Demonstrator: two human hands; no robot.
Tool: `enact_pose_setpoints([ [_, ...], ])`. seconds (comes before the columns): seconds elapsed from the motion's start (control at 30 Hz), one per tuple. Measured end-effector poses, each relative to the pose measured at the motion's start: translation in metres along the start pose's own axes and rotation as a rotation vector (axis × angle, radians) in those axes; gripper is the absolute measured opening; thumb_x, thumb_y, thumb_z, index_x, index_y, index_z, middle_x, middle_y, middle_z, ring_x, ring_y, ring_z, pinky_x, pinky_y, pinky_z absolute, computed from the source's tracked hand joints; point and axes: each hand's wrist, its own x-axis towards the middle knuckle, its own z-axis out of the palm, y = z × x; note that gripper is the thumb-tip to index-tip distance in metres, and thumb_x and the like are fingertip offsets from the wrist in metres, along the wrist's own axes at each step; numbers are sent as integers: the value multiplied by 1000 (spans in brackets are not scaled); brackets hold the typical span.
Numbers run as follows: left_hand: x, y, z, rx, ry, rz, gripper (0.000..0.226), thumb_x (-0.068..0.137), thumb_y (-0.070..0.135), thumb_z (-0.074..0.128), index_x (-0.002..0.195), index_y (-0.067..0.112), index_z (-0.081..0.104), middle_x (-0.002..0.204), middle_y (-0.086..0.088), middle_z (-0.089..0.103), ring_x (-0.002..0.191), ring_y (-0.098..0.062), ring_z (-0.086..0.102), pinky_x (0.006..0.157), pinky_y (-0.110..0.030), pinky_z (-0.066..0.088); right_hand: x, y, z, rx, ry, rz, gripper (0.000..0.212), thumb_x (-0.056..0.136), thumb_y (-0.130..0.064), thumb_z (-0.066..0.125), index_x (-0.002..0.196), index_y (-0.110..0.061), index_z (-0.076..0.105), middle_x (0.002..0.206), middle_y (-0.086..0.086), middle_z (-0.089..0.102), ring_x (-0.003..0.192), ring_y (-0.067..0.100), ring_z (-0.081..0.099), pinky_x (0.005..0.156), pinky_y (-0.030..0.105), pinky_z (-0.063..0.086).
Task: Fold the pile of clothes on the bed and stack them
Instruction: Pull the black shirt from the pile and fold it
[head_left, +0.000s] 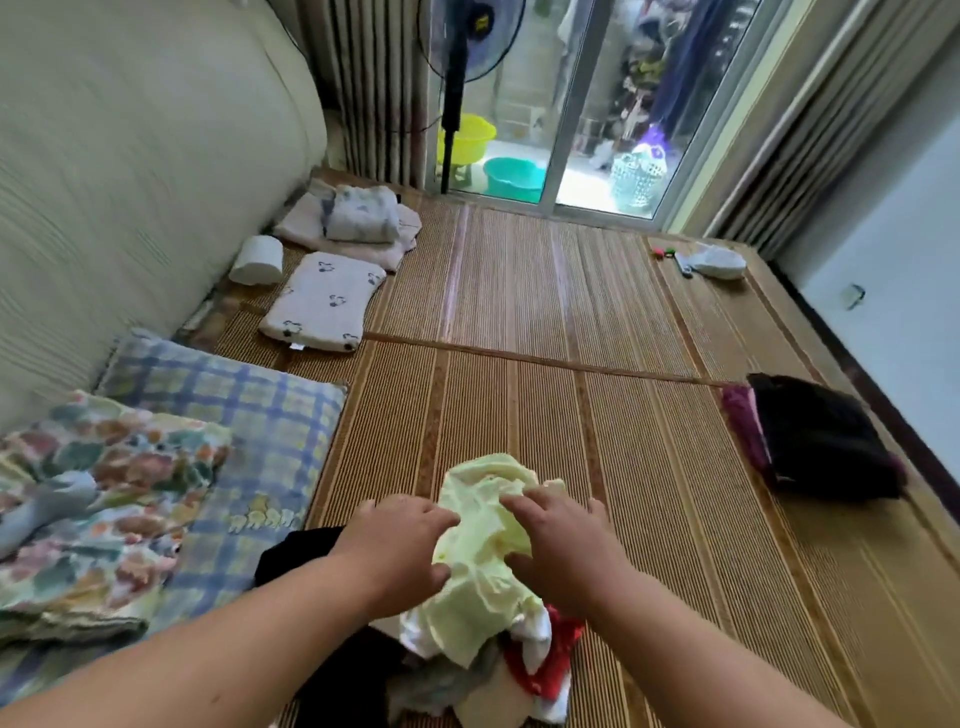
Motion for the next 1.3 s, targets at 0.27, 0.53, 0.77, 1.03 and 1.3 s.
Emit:
enact_pose_setpoints([
  [0.27, 50, -47, 120, 18, -101, -32, 58, 88, 47, 47, 143, 40, 30, 148, 6, 35, 137, -20, 28, 112, -56, 17, 55, 10, 119, -2, -107, 75, 75, 85, -59, 52, 148, -43, 13, 155, -3, 25, 141, 22, 26, 114, 56, 17],
  [0.53, 116, -57, 284, -246, -44, -317, 91, 70, 70, 53, 137, 60, -7, 159, 0, -4, 145, -32, -1, 110, -63, 12, 90, 40, 311, 171, -9, 104, 90, 82, -60, 55, 134, -64, -19, 159, -7, -11, 145, 20, -18, 113, 61, 2],
  [0.77, 134, -58, 341, -170, 65, -243, 92, 71, 64, 52, 135, 63, -13, 153, -4, 6, 142, -35, 1, 113, -58, 20, 114, 53, 367, 193, 56, 56, 88, 66, -73, 55, 129, -75, -8, 159, -5, -2, 144, 23, -7, 111, 62, 7],
  [1.03, 115, -39, 346, -10, 101, -227, 86, 79, 59, 51, 147, 49, 0, 136, -8, 36, 124, -35, 39, 100, -45, 38, 99, 50, 360, 172, 95, 64, 82, 70, -65, 61, 142, -54, 23, 131, 0, 41, 130, 27, 35, 108, 56, 27],
  [1.3, 28, -50, 359, -62, 123, -155, 95, 61, 84, 42, 146, 51, 13, 158, 11, 15, 146, -19, 11, 115, -56, 13, 37, 35, 364, 222, 44, 122, 81, 73, -77, 49, 145, -51, 21, 142, 7, 40, 135, 31, 34, 110, 57, 26],
])
